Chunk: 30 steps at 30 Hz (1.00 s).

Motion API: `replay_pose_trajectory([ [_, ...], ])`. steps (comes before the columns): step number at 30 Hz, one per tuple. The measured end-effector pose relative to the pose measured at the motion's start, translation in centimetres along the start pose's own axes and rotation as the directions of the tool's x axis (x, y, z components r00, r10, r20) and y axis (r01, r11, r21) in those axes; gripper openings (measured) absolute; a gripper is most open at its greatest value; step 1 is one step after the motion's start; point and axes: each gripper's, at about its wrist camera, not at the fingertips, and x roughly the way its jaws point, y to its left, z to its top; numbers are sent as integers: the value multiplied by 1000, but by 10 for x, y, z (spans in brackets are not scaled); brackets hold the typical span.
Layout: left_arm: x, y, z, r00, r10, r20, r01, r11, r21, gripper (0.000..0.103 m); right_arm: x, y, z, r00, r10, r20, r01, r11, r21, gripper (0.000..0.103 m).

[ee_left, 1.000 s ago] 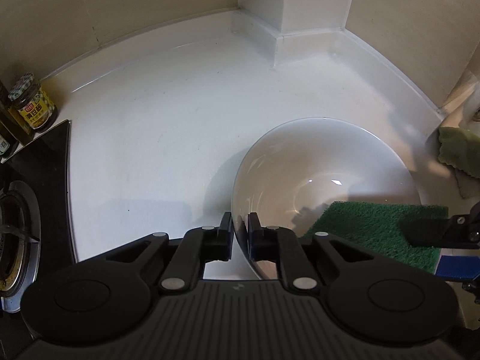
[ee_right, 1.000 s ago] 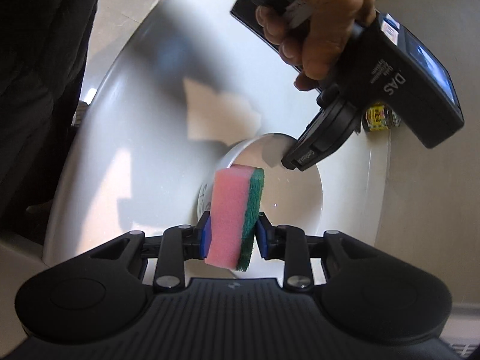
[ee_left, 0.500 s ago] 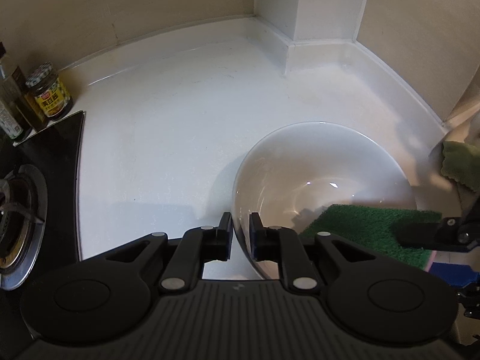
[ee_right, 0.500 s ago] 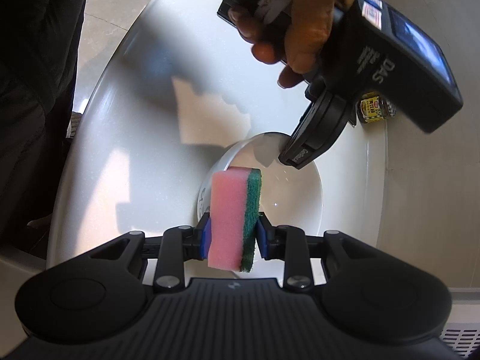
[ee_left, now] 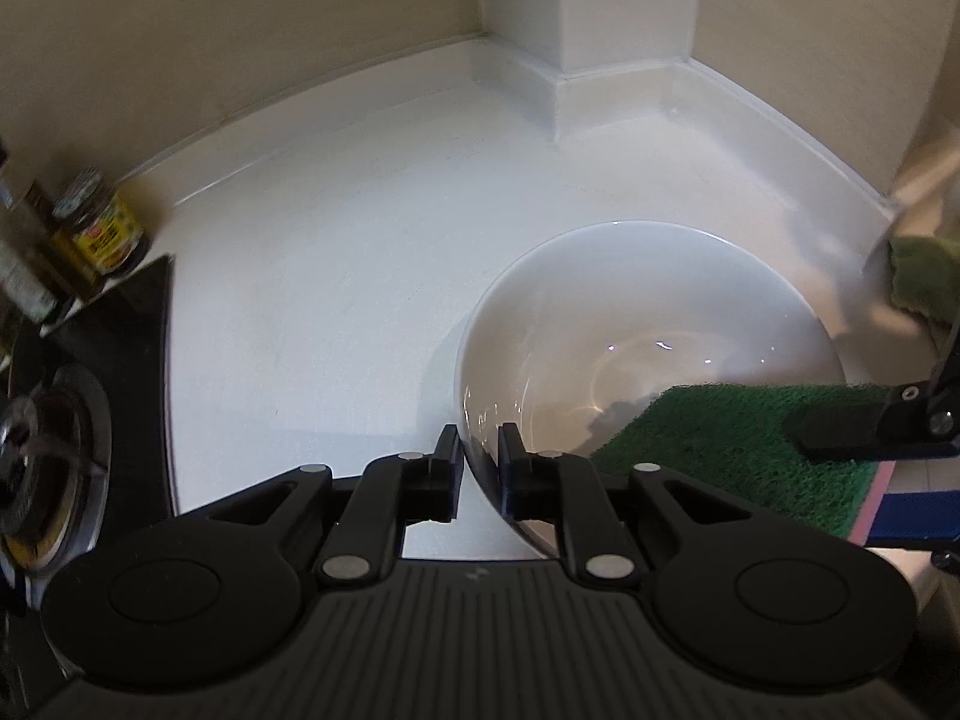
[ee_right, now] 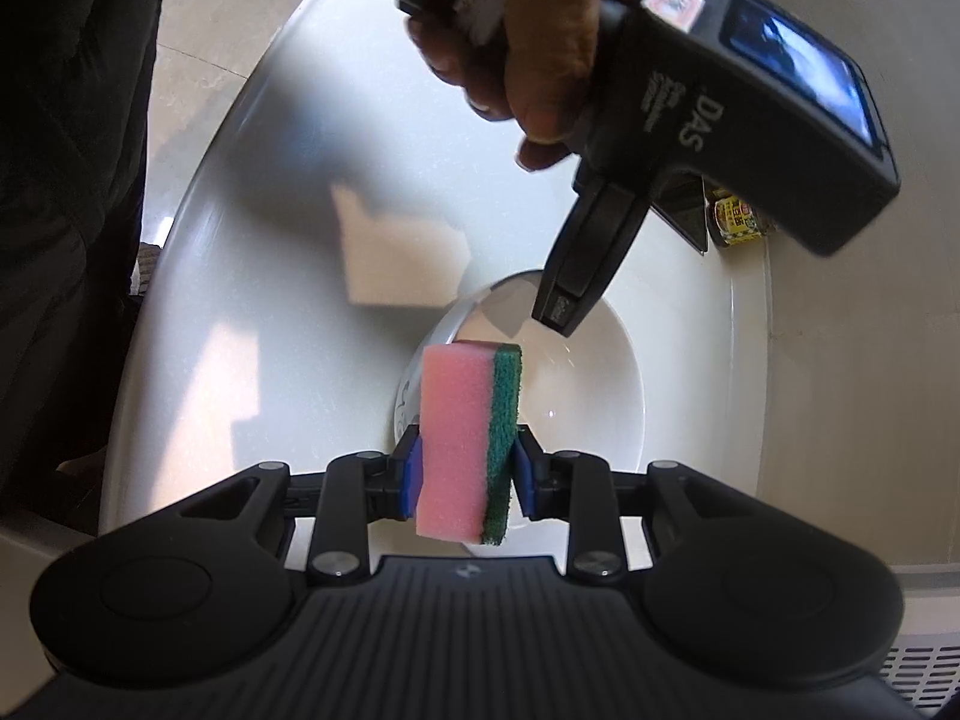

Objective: Clean bowl
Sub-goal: 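Scrub the bowl interior with the sponge's green side using the right gripper, then lift the sponge out of the bowl with the right gripper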

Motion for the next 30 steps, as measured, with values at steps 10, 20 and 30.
replay_pose_trajectory([
  [10,8,8,13,996,-82,-23,84,982,168,18,-1,17,-9,996,-35,-76,23,988,-154,26],
  [20,-1,13,-3,998,-66,-24,68,991,111,17,-23,2,-8,1000,-16,-12,18,963,268,26],
  [30,-14,19,-7,999,-36,-3,36,999,-21,18,-60,-49,-36,996,36,88,-89,675,732,25],
])
